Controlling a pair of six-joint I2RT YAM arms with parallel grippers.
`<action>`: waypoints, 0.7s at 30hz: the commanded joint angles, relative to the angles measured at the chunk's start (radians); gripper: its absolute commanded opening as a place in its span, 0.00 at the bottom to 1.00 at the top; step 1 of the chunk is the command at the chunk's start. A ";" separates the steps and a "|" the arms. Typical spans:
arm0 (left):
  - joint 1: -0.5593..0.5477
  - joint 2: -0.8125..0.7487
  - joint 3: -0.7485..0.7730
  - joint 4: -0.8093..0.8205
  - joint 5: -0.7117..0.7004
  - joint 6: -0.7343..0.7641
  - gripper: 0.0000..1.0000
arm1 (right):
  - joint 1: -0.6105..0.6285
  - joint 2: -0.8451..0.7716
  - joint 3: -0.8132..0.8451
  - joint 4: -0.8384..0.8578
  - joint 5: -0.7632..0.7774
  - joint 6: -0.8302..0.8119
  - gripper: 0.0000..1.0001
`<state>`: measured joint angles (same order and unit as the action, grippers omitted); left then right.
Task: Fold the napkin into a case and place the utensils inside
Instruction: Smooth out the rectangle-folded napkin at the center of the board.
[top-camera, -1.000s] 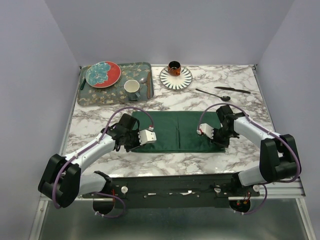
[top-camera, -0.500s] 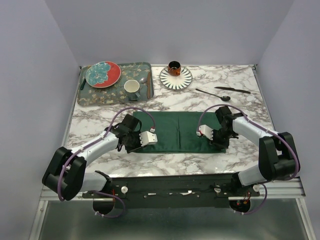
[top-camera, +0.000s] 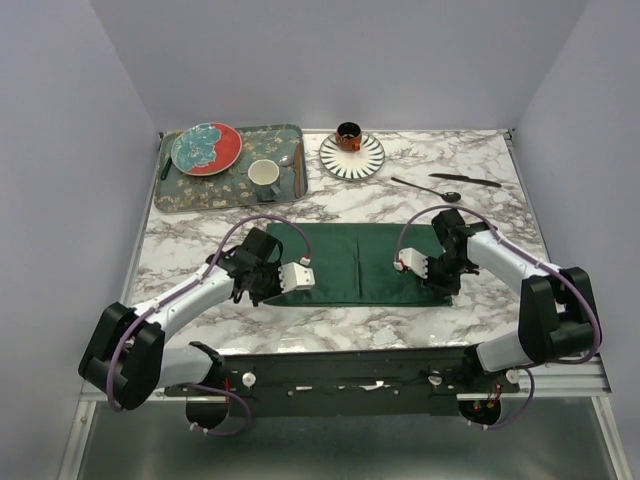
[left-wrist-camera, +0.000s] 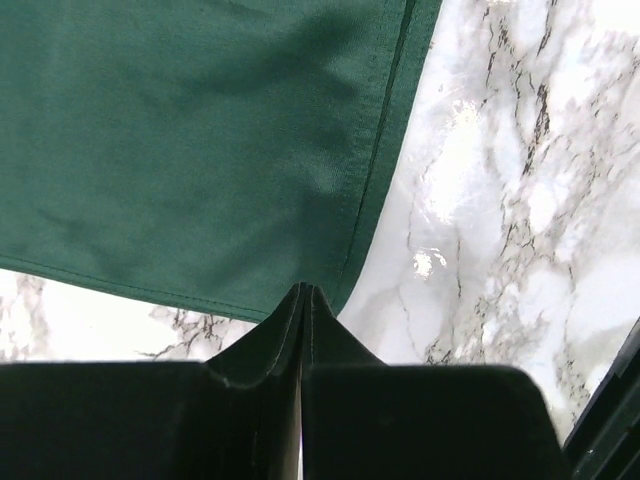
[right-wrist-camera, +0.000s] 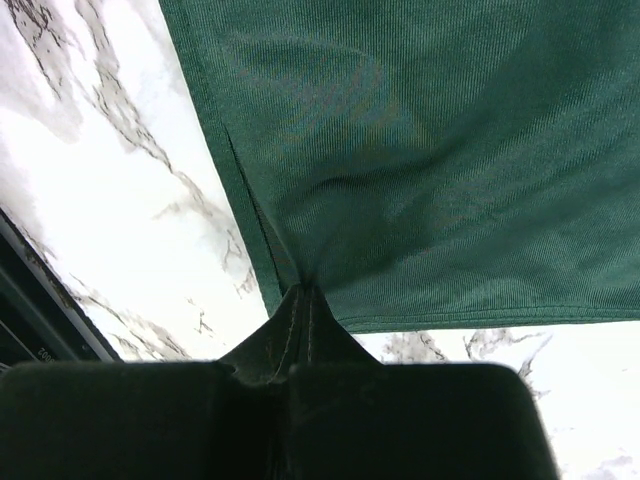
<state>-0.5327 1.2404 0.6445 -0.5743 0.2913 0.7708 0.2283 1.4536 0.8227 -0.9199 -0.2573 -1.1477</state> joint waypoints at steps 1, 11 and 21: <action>-0.006 -0.030 0.032 -0.041 0.035 0.012 0.09 | 0.005 0.004 -0.013 -0.019 0.020 -0.027 0.01; -0.010 0.088 0.083 0.076 -0.014 -0.042 0.14 | 0.005 0.025 -0.059 0.023 0.067 -0.049 0.01; -0.070 0.085 0.001 0.028 -0.017 0.008 0.11 | 0.003 0.016 -0.057 -0.016 0.052 -0.067 0.02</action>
<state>-0.5671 1.3518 0.6895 -0.5148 0.2802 0.7555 0.2283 1.4654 0.7769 -0.9127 -0.2199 -1.1831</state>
